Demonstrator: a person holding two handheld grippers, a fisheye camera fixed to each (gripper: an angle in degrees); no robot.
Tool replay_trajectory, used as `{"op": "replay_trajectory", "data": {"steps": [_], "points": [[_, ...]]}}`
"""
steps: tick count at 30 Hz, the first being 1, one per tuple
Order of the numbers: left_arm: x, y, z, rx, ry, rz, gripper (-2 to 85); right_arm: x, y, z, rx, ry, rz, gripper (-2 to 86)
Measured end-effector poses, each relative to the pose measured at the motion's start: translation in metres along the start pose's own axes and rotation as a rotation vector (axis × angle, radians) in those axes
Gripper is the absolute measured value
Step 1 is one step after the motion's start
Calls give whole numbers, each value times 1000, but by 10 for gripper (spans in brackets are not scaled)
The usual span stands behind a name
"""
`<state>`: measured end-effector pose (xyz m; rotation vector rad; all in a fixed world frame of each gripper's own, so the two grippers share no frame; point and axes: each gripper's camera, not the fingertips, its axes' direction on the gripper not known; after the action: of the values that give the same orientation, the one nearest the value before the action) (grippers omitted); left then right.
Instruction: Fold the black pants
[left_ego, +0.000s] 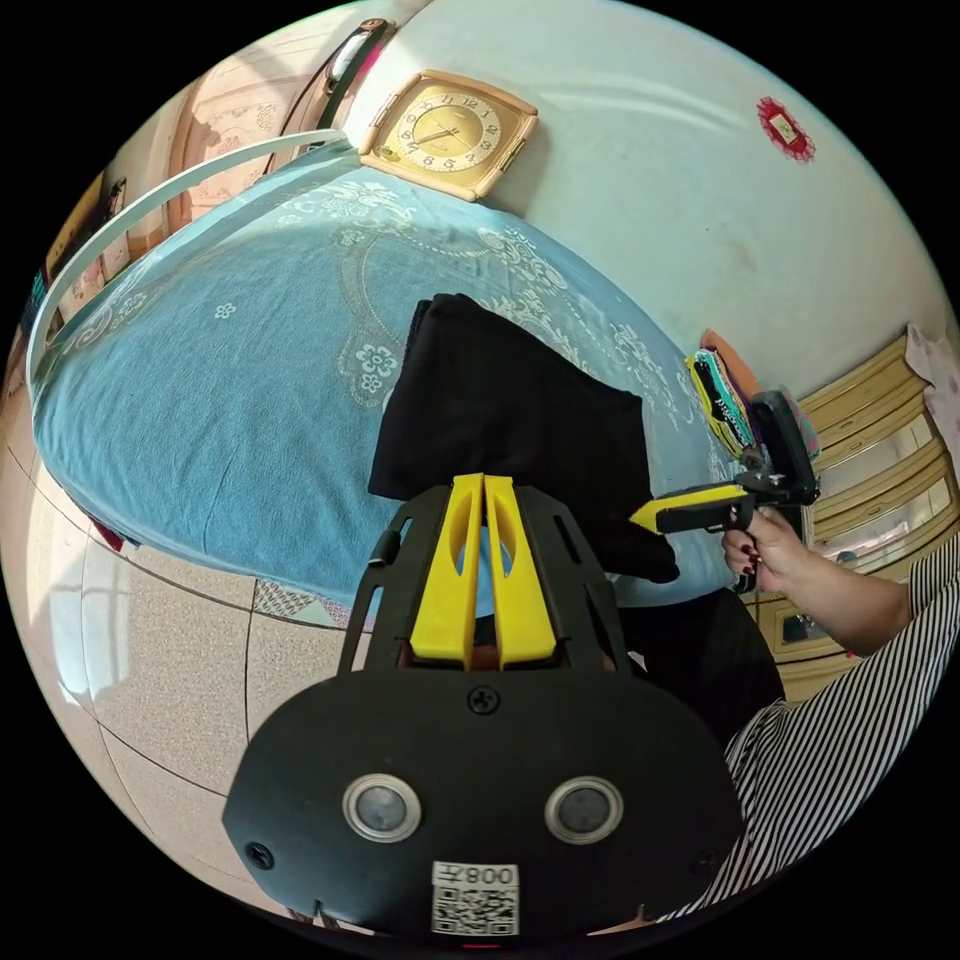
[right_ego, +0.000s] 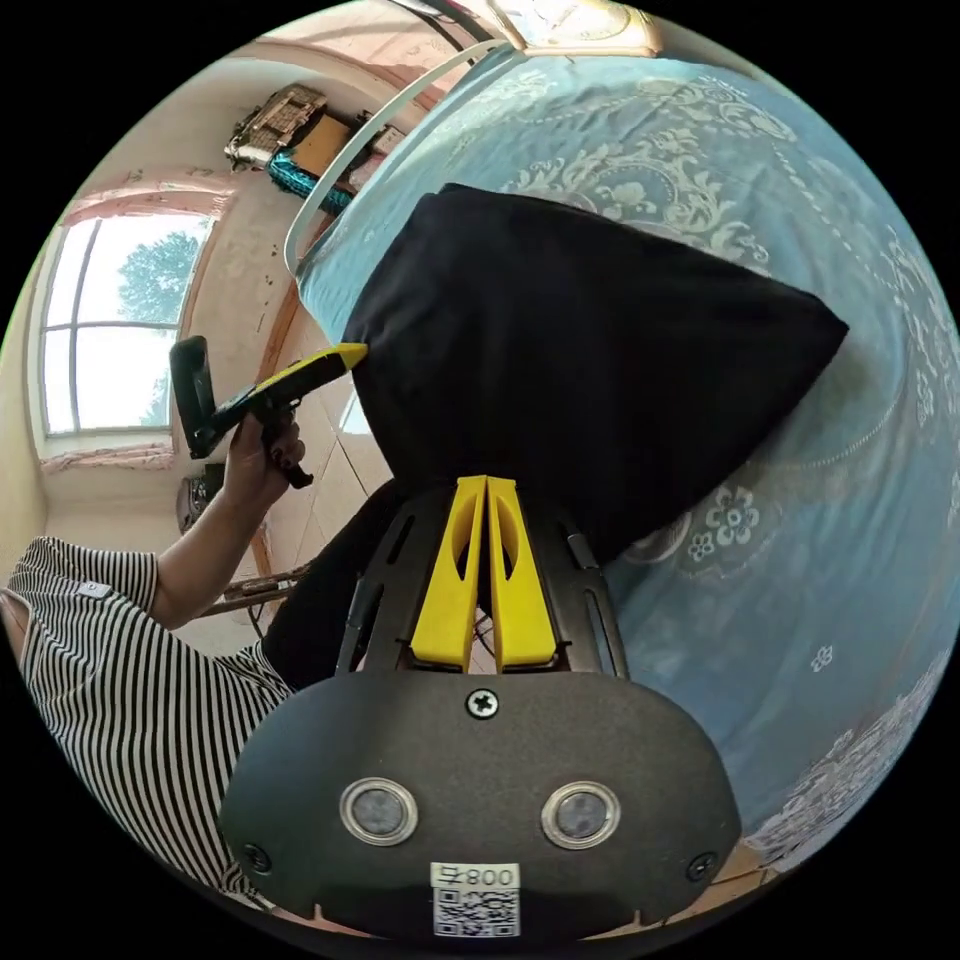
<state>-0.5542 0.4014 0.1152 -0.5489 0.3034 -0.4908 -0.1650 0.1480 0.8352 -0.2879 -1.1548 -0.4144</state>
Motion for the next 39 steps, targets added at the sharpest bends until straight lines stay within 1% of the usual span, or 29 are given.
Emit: {"op": "replay_trajectory", "data": {"steps": [1,4,8,11,13,15,19,21,22,26,31,39], "points": [[3,-2,3,-8,-5,-2,2,5,17,-9,51,-62,41,1],[15,-5,9,-20,-40,2,2,10,46,-30,122,-126,91,1],[36,-8,6,7,-64,6,4,17,65,-55,164,-204,125,1],[63,-5,8,-11,87,35,10,27,83,-87,250,-241,157,2],[89,-1,27,-91,228,57,22,43,98,-111,315,-282,203,2],[108,0,49,-191,289,59,38,55,107,-128,362,-310,237,3],[135,-5,102,-376,370,-4,71,77,120,-161,421,-345,289,8],[138,-8,119,-408,390,-49,76,84,122,-172,422,-347,307,14],[140,-10,126,-419,367,-69,76,88,123,-178,424,-350,314,19],[146,-17,137,-416,327,-103,65,97,126,-199,438,-363,341,36],[153,-22,140,-390,359,-99,40,109,124,-227,470,-388,385,64],[162,-29,145,-404,387,-91,27,120,100,-261,511,-431,441,69]]}}
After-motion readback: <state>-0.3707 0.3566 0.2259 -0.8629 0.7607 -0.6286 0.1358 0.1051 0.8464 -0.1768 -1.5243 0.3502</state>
